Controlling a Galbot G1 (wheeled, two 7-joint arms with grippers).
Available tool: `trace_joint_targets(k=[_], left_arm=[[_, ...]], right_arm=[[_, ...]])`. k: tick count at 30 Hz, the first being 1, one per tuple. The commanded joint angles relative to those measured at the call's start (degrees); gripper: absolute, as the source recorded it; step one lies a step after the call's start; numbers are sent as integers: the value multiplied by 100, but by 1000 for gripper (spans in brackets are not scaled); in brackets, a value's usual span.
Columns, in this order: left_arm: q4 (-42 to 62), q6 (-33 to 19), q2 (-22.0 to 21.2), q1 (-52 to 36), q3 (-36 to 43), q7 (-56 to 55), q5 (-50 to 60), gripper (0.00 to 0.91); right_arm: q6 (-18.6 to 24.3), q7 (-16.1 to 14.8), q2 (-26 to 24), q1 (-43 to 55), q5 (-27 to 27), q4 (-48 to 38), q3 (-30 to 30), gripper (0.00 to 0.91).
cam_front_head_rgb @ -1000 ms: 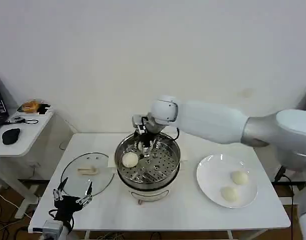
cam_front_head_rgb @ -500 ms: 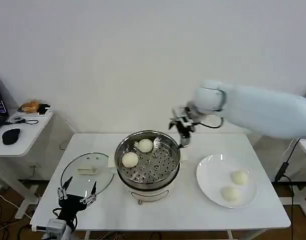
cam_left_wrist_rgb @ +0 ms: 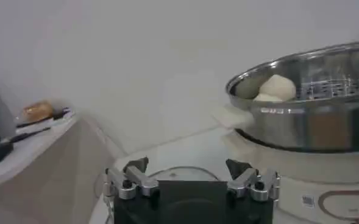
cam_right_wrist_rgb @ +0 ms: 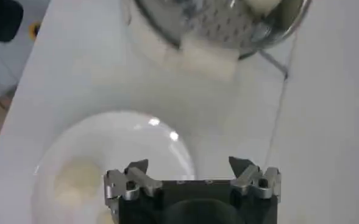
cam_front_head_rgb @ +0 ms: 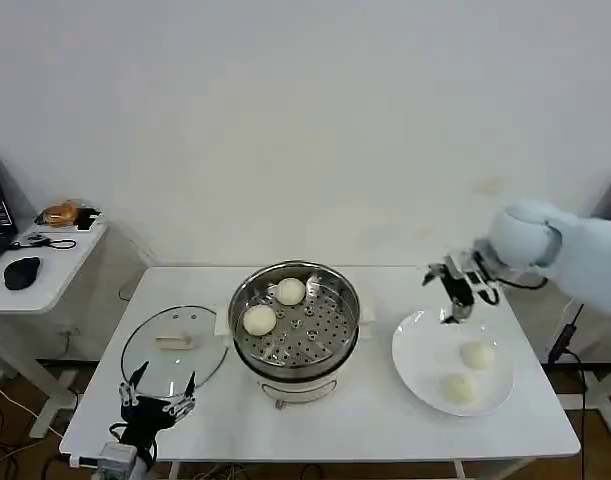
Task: Take steamed baozi put them in steamer then cover it.
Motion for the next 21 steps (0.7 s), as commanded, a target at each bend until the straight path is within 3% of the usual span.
trace_joint_targets(k=[1, 13, 21], left_arm=[[12, -2, -28, 38, 27, -3, 41, 907], [25, -6, -12, 141, -41, 0, 65, 907], [115, -3, 60, 116, -165, 6, 7, 907]], right_arm=[[323, -87, -826, -1507, -771, 176, 970, 907], [357, -165, -914, -2665, -1121, 186, 1631, 907], [154, -48, -650, -3280, -1156, -148, 2065, 907]])
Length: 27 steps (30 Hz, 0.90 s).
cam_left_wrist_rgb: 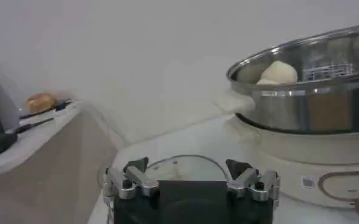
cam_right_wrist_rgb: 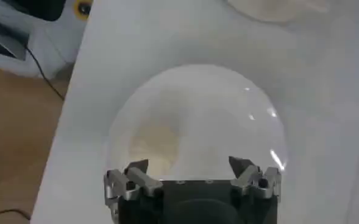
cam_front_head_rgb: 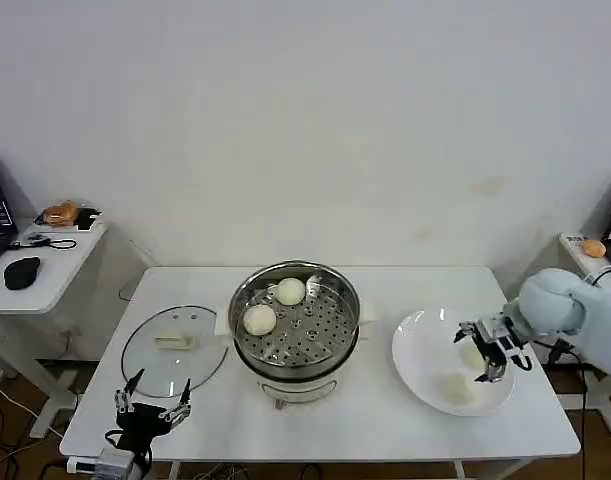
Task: Take steamed baozi put them in steamer then cover it.
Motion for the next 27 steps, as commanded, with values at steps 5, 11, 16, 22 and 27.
trace_joint_targets(k=[5, 11, 16, 22, 27], left_arm=[[64, 11, 64, -24, -121, 10, -50, 907], [148, 11, 45, -76, -102, 9, -51, 907], [182, 19, 38, -109, -90, 7, -47, 907], [193, 22, 9, -112, -76, 6, -38, 907], [187, 22, -13, -109, -74, 1, -33, 907]], right_arm=[[-208, 20, 111, -1153, -226, -298, 671, 907], [-268, 59, 221, -1339, -247, -462, 809, 907], [-272, 77, 364, -1486, -290, -666, 925, 907], [-295, 89, 463, -1552, -296, -729, 949, 877], [-349, 69, 494, -1536, -279, -752, 951, 776]])
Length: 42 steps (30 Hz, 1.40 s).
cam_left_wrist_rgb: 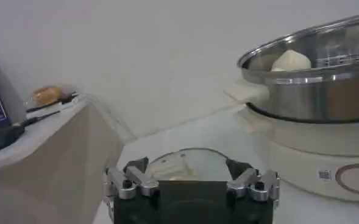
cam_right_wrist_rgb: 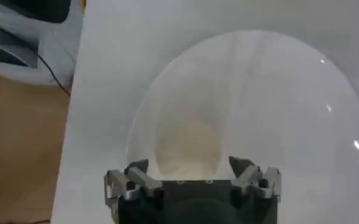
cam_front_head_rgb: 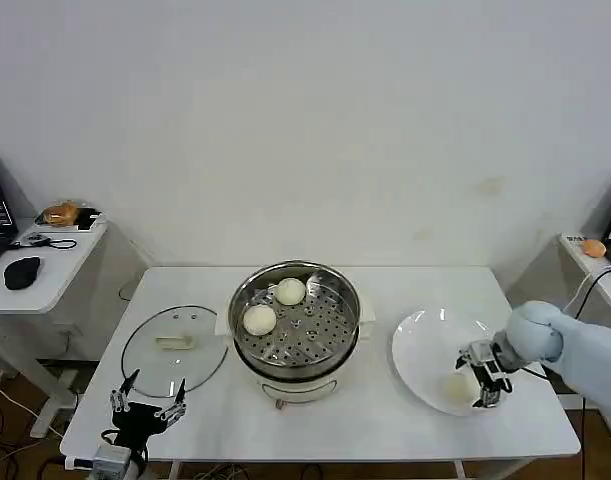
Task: Take steamed baozi put them in steamer then cover it.
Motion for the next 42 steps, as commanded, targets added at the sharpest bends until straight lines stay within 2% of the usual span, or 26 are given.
trace_joint_targets(k=[1, 4, 12, 21, 31, 36, 42], left_arm=[[-7, 0, -19, 5, -4, -6, 11, 907], [-25, -2, -33, 16, -4, -6, 16, 907], [-77, -3, -45, 45, -3, -9, 18, 907], [-130, -8, -39, 62, -12, -9, 10, 907], [-121, -11, 24, 14, -15, -6, -10, 907], [-105, -21, 51, 3, -26, -7, -27, 907], [-116, -21, 59, -26, -24, -3, -34, 907]], right_arm=[[-40, -4, 86, -164, -7, -112, 99, 766], [-51, -33, 87, -151, 2, -125, 105, 675], [-48, -137, 102, -94, 58, -131, 116, 584], [4, -315, 59, 245, 94, -67, 65, 574], [92, -493, 152, 1210, 563, -126, 437, 584], [90, -503, 528, 2209, 764, -339, 248, 584], [37, -448, 1281, 3596, 1167, -506, -534, 584]])
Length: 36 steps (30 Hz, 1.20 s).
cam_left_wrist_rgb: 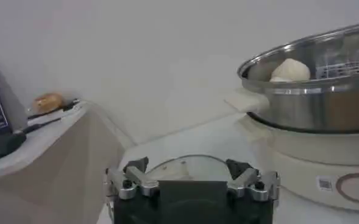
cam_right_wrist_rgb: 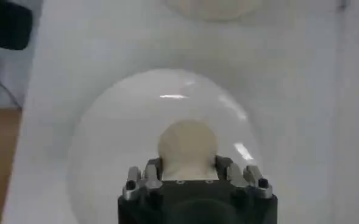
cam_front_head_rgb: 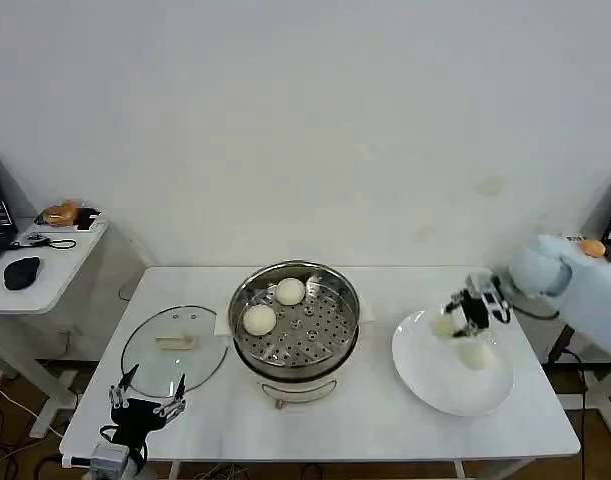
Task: Take steamed baozi put them in steamer then cover it.
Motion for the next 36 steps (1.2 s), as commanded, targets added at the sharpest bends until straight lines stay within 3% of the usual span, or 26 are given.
trace_joint_targets(k=[1, 8, 19, 30, 36], left_arm=[[-5, 1, 2, -27, 0, 4, -6, 907], [-28, 12, -42, -62, -26, 4, -22, 907], [-77, 26, -50, -16, -195, 11, -83, 907], [-95, 19, -110, 52, -249, 7, -76, 907], [-113, 13, -112, 70, -277, 10, -90, 907]], right_arm=[[-28, 2, 980, 2061, 517, -193, -739, 584], [-131, 103, 2056, 2490, 765, -173, -1132, 584], [108, 137, 3271, 1845, 908, -147, -1313, 584], [602, 150, 3839, 1452, 537, -88, -1881, 595], [776, 55, 3905, 1325, 433, -104, -1986, 595]])
